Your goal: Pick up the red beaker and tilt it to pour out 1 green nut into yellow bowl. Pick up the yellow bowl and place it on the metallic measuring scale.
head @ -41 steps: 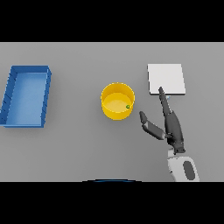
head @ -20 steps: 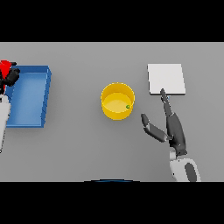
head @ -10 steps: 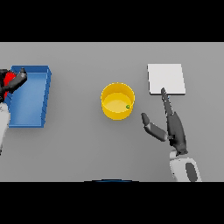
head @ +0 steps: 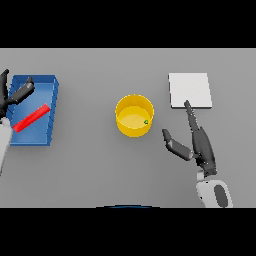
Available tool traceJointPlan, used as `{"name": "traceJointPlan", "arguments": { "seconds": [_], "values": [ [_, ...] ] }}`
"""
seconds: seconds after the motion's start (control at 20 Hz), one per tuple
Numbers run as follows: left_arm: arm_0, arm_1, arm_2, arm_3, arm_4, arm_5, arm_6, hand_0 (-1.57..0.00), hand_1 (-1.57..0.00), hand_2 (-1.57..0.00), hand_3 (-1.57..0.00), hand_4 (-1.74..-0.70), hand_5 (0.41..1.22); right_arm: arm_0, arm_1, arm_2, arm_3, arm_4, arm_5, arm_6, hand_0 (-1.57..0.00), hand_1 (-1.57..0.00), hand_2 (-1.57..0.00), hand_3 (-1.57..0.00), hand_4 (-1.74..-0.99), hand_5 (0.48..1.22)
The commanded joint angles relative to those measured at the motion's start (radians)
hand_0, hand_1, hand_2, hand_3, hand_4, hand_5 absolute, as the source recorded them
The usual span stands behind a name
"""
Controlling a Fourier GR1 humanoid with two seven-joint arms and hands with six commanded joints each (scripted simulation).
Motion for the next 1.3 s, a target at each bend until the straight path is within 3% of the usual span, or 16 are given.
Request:
{"name": "traceJointPlan", "arguments": {
  "seconds": [0.0,0.05,0.2,0.4,0.7,0.95,1.1,1.25],
  "values": [
    [0.005,-0.008,-0.008,-0.005,-0.007,0.008,-0.011,-0.08,-0.07,-0.07,-0.07,-0.77,0.655,-0.008,-0.020,0.012,0.004,0.000,0.030,-0.031,0.00,0.00,0.00,0.00,-1.014,0.666],
    [0.008,0.001,-0.004,-0.009,-0.004,0.004,-0.021,-0.07,-0.05,-0.06,-0.05,-0.76,0.657,-0.039,-0.045,0.022,0.014,0.007,0.067,-0.009,0.00,0.00,0.00,0.00,-1.005,0.669],
    [0.006,-0.005,-0.002,-0.022,0.007,0.004,-0.030,-0.03,-0.03,-0.03,-0.03,-0.75,0.662,-0.157,-0.160,0.081,0.038,0.118,0.163,0.051,0.00,0.00,0.00,0.00,-1.071,0.678],
    [0.010,-0.005,-0.012,-0.028,-0.002,0.005,-0.022,-0.01,-0.01,-0.01,-0.01,-0.73,0.677,-0.309,-0.251,0.170,0.117,0.248,0.255,0.059,0.00,0.00,0.00,0.00,-1.174,0.674],
    [0.022,0.002,-0.009,-0.036,0.002,0.002,-0.019,0.00,0.00,0.00,0.00,-0.74,0.699,-0.515,-0.351,0.312,0.225,0.389,0.387,-0.047,0.00,0.00,0.00,0.00,-1.226,0.692],
    [0.011,0.012,-0.003,-0.031,0.009,-0.009,-0.023,0.00,0.00,0.00,0.00,-0.75,0.706,-0.614,-0.363,0.417,0.307,0.486,0.444,-0.082,0.00,0.00,0.00,0.00,-1.213,0.714],
    [0.008,0.009,-0.002,-0.027,0.011,-0.009,-0.009,0.00,0.00,0.00,0.00,-0.75,0.701,-0.672,-0.326,0.456,0.400,0.501,0.480,-0.091,0.00,0.00,0.00,0.00,-1.221,0.722],
    [0.005,0.017,-0.005,-0.015,0.005,-0.014,-0.025,0.00,0.00,0.00,0.00,-0.74,0.698,-0.706,-0.293,0.486,0.443,0.512,0.495,-0.099,0.00,0.00,0.00,0.00,-1.238,0.727]
  ]
}}
